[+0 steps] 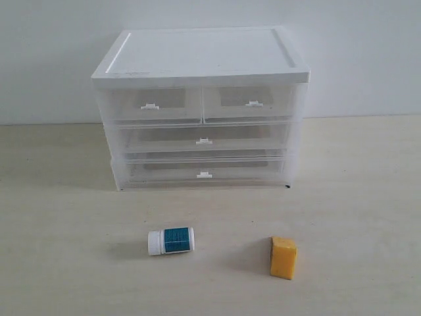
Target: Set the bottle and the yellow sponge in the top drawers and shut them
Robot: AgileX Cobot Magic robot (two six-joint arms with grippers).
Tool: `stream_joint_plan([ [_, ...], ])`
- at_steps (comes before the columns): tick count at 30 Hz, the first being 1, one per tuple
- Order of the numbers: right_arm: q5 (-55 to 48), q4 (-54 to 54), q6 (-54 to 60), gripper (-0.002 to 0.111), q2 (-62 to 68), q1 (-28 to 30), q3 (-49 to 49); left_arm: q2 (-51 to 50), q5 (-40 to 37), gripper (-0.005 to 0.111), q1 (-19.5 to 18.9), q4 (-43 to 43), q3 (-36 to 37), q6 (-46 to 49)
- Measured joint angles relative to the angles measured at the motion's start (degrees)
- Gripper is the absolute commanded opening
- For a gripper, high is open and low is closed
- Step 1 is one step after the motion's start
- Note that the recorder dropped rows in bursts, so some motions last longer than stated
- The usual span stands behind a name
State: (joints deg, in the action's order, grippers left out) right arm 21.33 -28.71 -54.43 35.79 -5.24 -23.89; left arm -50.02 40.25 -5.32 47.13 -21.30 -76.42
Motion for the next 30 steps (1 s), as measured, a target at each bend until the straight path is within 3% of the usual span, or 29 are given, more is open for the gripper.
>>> stream_joint_plan([
  [8,11.15,-12.97,-14.03,0.000,24.11,0.00,-3.29,-24.63,10.05,0.004,0.00,3.40,-6.70,1.53],
  [17,23.81,-15.56,-18.76,0.000,44.23,0.00,-8.25,-48.63,26.35,0.004,0.00,6.93,-15.41,2.05],
  [26,25.78,-18.07,-20.38,0.001,54.76,0.00,-15.48,-63.04,28.72,0.004,0.00,13.01,-29.95,-6.14],
  [28,26.04,-19.50,-21.26,0.006,56.36,-0.23,-17.17,-64.81,28.72,0.004,0.00,14.68,-32.80,-8.61],
  [30,26.12,-20.55,-21.70,0.019,57.63,-1.16,-18.50,-66.00,28.76,0.004,0.00,15.45,-34.98,-10.02],
])
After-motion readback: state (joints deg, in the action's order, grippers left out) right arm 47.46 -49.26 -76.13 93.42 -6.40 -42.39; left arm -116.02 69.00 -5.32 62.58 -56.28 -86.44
